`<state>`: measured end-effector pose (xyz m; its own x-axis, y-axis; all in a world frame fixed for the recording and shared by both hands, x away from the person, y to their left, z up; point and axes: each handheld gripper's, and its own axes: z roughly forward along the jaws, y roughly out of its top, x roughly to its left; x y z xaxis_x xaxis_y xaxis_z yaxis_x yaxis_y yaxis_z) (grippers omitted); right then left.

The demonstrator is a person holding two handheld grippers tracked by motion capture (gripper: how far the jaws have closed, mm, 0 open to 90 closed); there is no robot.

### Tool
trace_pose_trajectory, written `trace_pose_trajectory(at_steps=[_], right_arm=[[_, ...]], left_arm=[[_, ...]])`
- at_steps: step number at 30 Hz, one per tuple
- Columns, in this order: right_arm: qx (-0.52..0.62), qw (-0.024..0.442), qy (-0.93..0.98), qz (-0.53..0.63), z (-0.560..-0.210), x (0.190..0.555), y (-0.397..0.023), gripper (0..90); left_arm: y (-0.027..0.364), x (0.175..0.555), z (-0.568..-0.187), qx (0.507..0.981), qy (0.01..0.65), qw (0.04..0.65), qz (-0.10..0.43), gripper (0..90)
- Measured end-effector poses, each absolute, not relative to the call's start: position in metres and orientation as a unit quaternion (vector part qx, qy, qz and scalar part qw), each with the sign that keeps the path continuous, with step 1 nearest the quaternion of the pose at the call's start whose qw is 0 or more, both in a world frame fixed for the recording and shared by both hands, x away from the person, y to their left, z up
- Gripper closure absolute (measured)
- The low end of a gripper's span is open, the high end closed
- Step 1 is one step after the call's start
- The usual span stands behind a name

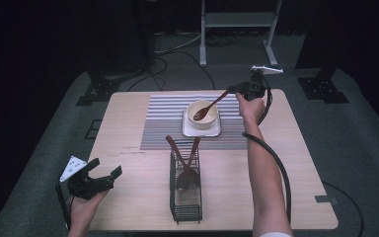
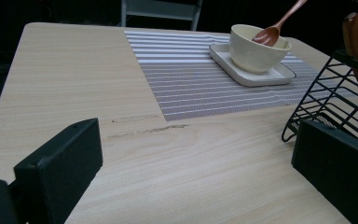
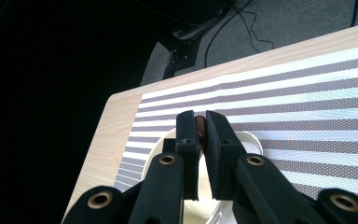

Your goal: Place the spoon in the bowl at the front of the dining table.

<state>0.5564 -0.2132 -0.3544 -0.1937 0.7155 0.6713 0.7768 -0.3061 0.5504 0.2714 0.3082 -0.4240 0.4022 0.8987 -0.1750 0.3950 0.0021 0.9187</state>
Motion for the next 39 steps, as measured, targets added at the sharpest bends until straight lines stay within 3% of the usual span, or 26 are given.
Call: trace_pose_trajectory(at_steps=[39], right_arm=[[-0.641,0.050,-0.570,-0.511,-0.398,0.563,-0.220,83.3]], left_arm=[[0.308,0.271,-0.423,0.663,0.486,0.512,0.250,0.9]])
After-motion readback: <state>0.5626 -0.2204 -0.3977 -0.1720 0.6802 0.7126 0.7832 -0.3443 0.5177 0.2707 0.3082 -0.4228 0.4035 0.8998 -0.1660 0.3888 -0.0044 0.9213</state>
